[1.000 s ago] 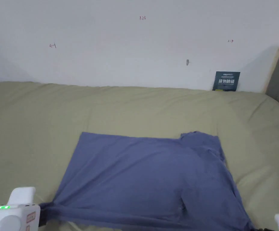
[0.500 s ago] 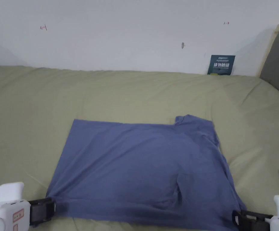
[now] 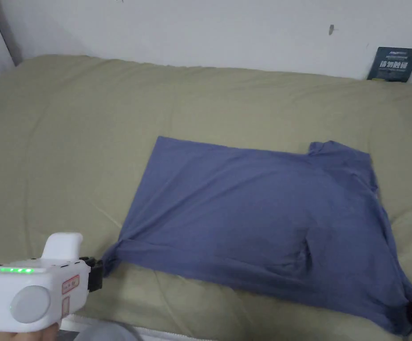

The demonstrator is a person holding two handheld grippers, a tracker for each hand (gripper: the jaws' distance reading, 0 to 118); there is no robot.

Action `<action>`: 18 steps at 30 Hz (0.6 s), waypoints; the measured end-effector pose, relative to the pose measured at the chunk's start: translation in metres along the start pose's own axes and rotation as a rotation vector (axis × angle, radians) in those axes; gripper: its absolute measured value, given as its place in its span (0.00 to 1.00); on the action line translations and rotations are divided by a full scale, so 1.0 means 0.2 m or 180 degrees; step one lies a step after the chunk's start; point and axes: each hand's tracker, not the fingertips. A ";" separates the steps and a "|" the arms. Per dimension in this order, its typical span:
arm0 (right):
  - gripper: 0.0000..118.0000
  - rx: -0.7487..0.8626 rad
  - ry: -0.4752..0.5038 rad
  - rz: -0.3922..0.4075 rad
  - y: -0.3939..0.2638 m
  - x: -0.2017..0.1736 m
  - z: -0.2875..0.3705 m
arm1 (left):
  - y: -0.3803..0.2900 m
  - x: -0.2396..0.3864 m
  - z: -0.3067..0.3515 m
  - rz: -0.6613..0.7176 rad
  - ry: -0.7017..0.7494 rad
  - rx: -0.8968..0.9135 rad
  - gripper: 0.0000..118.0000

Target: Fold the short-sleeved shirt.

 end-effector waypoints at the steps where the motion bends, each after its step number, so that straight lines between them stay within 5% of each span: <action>1: 0.00 0.0009 -0.0012 0.0061 0.00 0.00 -0.01 | 0.01 0.01 0.01 0.0003 0.0015 0.0027 0.00; 6: 0.00 0.0011 -0.0021 0.0066 0.01 0.03 0.02 | 0.06 -0.02 0.03 0.0041 -0.0018 0.0016 0.02; 7: 0.00 0.0006 -0.0006 0.0033 0.01 0.03 0.02 | 0.05 -0.02 0.03 0.0010 0.0032 0.0040 0.20; 9: 0.00 0.0009 -0.0014 0.0000 0.01 0.03 0.03 | 0.06 -0.03 0.00 -0.0004 0.0052 0.0002 1.00; 14: 0.00 -0.0029 -0.0019 -0.0068 -0.01 0.05 0.05 | 0.14 -0.13 -0.06 0.0047 -0.0053 -0.0099 0.96; 16: 0.00 -0.0063 -0.0025 -0.0087 -0.01 0.05 0.05 | 0.10 -0.01 -0.15 0.0021 -0.0048 -0.0198 0.82; 17: 0.00 -0.0074 -0.0040 -0.0103 -0.01 0.06 0.05 | 0.10 0.00 -0.17 0.0007 -0.0028 -0.0208 0.60; 18: 0.00 -0.0071 -0.0041 -0.0113 -0.02 0.08 0.04 | 0.11 0.01 -0.17 -0.0012 -0.0030 -0.0202 0.08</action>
